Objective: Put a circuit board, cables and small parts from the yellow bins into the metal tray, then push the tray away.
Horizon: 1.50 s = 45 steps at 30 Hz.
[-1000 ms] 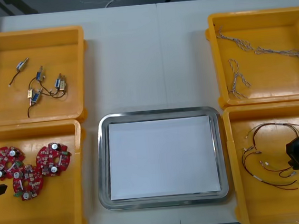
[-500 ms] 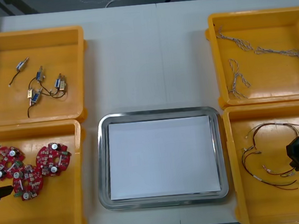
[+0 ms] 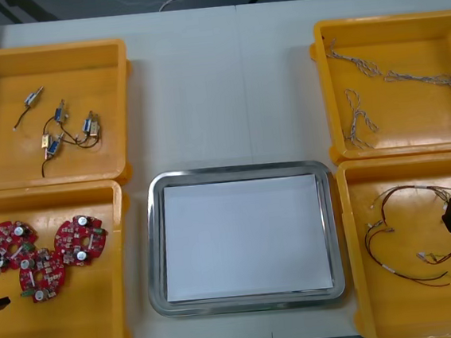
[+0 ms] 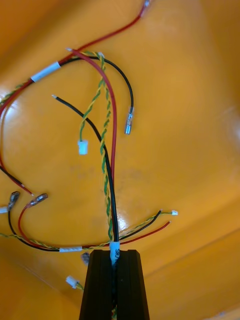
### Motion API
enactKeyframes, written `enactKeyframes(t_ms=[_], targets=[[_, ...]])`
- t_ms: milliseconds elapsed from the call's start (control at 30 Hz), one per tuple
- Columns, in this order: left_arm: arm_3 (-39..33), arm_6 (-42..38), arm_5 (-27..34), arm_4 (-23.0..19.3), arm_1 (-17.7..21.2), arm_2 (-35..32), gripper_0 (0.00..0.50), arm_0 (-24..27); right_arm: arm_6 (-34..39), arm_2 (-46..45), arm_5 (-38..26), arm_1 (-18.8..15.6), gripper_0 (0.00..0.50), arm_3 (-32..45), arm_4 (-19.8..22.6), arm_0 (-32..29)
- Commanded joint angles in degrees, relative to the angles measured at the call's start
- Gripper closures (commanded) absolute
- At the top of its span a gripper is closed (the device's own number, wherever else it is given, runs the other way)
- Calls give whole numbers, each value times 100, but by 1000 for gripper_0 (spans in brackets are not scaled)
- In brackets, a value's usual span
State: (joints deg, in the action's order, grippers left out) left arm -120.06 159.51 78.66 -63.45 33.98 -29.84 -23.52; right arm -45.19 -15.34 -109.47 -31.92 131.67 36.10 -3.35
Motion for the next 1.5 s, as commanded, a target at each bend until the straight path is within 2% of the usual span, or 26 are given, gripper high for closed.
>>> enactKeyframes(t_ms=[33,267,533,733,933,1233,1500], targets=[[-193,-451,-70,-18,240,-153,35,-232,-957,-259,-53,-210,500,456,2,353],[-184,-451,-237,-9,249,-109,36,-355,-2003,-259,-53,-341,500,896,64,432],[-184,-451,-246,158,495,23,33,-355,-3145,-259,-53,-500,500,1133,257,432],[-184,-451,-545,703,478,365,34,-275,-3787,-259,-53,-711,500,1309,706,440],[18,-451,-826,984,451,699,35,-135,-4288,-259,-53,-895,500,1432,1084,511],[466,-451,-1099,1081,390,1130,37,111,-4490,-259,-53,-1141,500,1432,1664,774],[519,-451,-1081,1186,346,1191,46,111,-4534,-242,-53,-1203,500,1432,1857,1354]])
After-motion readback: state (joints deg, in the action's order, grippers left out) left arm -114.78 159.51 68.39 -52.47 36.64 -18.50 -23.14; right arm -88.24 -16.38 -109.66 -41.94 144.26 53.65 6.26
